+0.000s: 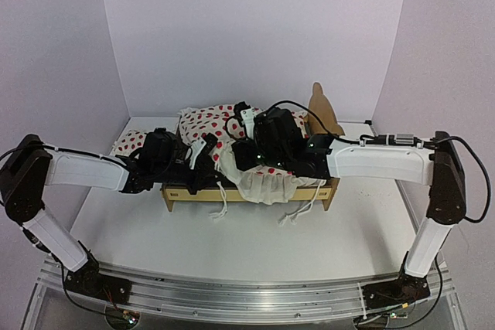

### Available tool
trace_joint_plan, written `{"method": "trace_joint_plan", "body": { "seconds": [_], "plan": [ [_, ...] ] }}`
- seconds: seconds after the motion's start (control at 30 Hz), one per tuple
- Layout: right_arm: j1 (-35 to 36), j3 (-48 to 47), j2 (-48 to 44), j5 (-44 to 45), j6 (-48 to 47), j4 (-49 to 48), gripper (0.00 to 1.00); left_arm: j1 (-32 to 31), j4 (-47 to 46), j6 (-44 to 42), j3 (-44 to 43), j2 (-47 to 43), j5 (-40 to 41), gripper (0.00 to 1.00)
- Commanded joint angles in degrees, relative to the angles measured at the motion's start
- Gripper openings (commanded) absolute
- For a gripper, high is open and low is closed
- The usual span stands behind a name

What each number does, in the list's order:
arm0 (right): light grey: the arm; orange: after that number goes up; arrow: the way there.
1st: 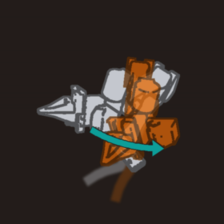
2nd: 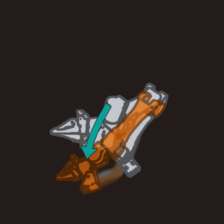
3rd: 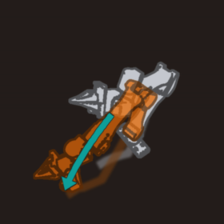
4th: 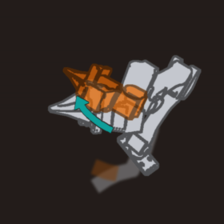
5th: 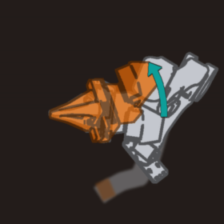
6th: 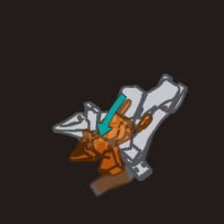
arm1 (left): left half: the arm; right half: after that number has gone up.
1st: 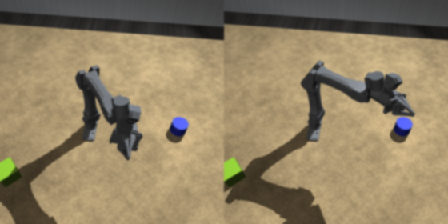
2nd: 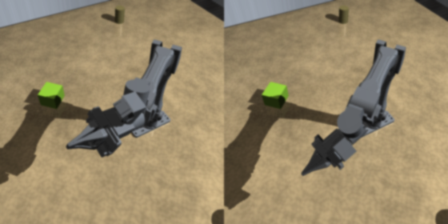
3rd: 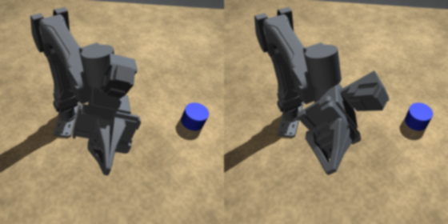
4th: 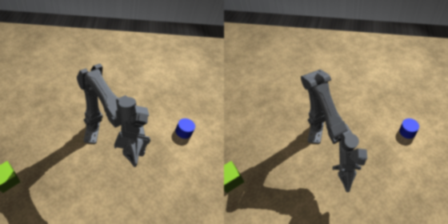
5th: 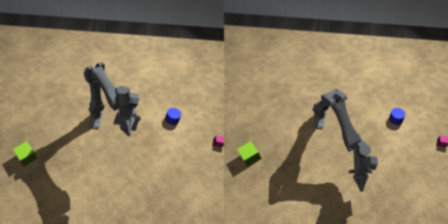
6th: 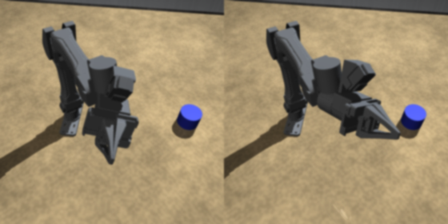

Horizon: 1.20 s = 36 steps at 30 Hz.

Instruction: Set up the pet bed

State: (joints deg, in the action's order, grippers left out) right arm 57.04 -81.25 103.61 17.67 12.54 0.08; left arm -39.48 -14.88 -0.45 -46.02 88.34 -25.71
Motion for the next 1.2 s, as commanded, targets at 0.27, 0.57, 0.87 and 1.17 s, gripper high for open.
{"method": "trace_joint_plan", "body": {
  "seconds": [0.27,0.57,0.87,1.17],
  "plan": [
    [-0.8,-0.9,-1.1,0.1,-1.1,-1.5,0.00,-0.2,7.7,-2.8,-1.7,-5.0,1.5,0.14],
    [-1.1,-0.3,-1.6,0.3,-0.9,-1.4,0.00,-0.2,8.4,-2.8,-3.5,-3.4,2.3,0.11],
    [-2.9,0.6,-1.6,-0.2,-0.2,-0.3,0.00,0.3,19.5,-11.3,-7.1,-6.1,1.4,0.00],
    [-4.8,1.2,-1.4,-1.2,-0.9,1.3,0.00,1.3,40.6,-33.5,-11.8,-12.5,-14.6,0.00]
  ]
}}
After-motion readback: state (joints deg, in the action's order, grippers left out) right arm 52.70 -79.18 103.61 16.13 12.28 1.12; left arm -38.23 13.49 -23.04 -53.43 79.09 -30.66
